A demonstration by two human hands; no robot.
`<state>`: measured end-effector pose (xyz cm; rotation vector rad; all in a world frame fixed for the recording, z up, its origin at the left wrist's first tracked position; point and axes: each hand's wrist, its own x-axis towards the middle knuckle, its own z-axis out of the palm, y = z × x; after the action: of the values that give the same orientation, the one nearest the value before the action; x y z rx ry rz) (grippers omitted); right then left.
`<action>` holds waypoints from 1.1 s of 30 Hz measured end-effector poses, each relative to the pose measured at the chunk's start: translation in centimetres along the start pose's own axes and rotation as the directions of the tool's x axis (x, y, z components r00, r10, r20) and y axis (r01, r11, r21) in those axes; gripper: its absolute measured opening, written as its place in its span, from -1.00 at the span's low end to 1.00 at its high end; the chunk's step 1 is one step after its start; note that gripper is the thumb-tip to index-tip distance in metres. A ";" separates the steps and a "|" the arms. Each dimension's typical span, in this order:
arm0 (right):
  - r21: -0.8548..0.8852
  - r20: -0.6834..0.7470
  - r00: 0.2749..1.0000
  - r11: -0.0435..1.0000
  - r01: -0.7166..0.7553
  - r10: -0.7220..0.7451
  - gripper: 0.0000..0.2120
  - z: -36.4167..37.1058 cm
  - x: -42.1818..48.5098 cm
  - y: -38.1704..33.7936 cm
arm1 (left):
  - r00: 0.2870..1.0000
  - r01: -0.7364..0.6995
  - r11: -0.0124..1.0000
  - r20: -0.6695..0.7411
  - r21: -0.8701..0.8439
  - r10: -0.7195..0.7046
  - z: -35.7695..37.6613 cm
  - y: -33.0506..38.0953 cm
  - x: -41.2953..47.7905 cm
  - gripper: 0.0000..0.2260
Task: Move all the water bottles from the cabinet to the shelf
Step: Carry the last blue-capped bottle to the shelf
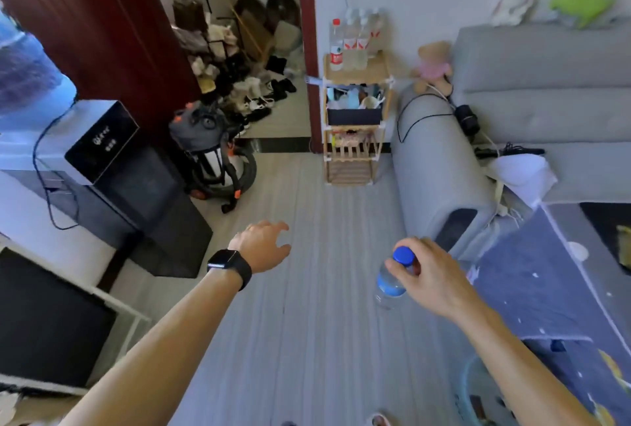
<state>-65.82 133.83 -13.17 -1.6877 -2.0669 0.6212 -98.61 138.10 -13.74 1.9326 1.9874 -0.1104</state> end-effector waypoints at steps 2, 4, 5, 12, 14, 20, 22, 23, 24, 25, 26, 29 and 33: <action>-0.018 0.063 0.998 1.000 0.020 -0.019 -0.81 -1.1 5.2 0.6 | 1.000 0.016 1.000 -0.023 -0.007 -0.016 -1.9 0.7 3.5 -0.54; -0.030 0.105 0.993 0.998 0.051 -0.047 -0.79 -1.8 10.0 0.7 | 0.999 0.032 0.999 -0.037 0.001 -0.032 -3.5 0.8 6.9 -0.54; -0.031 0.120 0.991 0.998 0.062 -0.058 -0.77 -2.1 12.4 0.7 | 0.998 0.040 0.999 -0.045 -0.005 -0.040 -4.3 0.7 8.6 -0.54; -0.014 0.203 0.978 0.998 0.059 -0.055 -0.71 -2.1 30.4 1.9 | 0.995 0.081 0.997 -0.050 0.008 -0.081 -8.3 -2.3 25.5 -0.54; 0.027 0.224 0.974 0.999 0.031 -0.036 -0.77 -2.1 35.6 2.2 | 0.996 0.081 0.997 -0.047 -0.008 -0.081 -10.0 -3.2 30.9 -0.54; 0.054 0.096 0.995 0.998 0.026 -0.031 -0.90 -4.2 49.9 2.4 | 0.999 0.047 0.999 -0.024 0.026 -0.046 -15.4 -3.4 45.2 -0.53; 0.058 0.017 0.999 0.997 0.044 -0.045 -0.90 -5.1 54.6 2.5 | 1.000 0.027 0.999 -0.006 0.027 -0.027 -16.9 -2.8 49.7 -0.53; 0.063 -0.024 0.998 0.996 0.057 -0.056 -0.91 -5.6 57.0 2.6 | 1.000 0.022 0.999 -0.003 0.024 -0.022 -17.5 -2.5 51.8 -0.54; 0.075 -0.061 0.996 0.995 0.068 -0.064 -0.92 -5.9 59.4 2.9 | 1.000 0.018 1.000 -0.001 0.019 -0.018 -18.1 -2.1 54.1 -0.55; 0.083 -0.092 0.993 0.993 0.078 -0.070 -0.93 -6.2 61.9 3.2 | 1.000 0.016 1.000 0.000 0.020 -0.016 -18.5 -1.8 56.3 -0.55; 0.078 -0.118 0.990 0.993 0.089 -0.079 -0.93 -6.4 64.3 3.5 | 1.000 0.015 1.000 0.005 0.028 -0.015 -18.8 -1.5 58.5 -0.55; 0.063 -0.161 0.982 0.992 0.106 -0.095 -0.90 -6.5 71.4 5.1 | 1.000 0.016 0.999 0.024 0.040 -0.017 -19.5 -0.6 64.5 -0.55; 0.084 -0.061 0.997 0.995 0.062 -0.057 -0.84 -6.8 80.1 7.4 | 0.994 0.056 0.998 0.090 0.040 -0.060 -19.7 0.5 71.2 -0.56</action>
<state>-71.35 214.34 -9.64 -1.5720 -2.0127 0.6250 -101.83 211.76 -17.46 1.8585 1.9952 -0.2484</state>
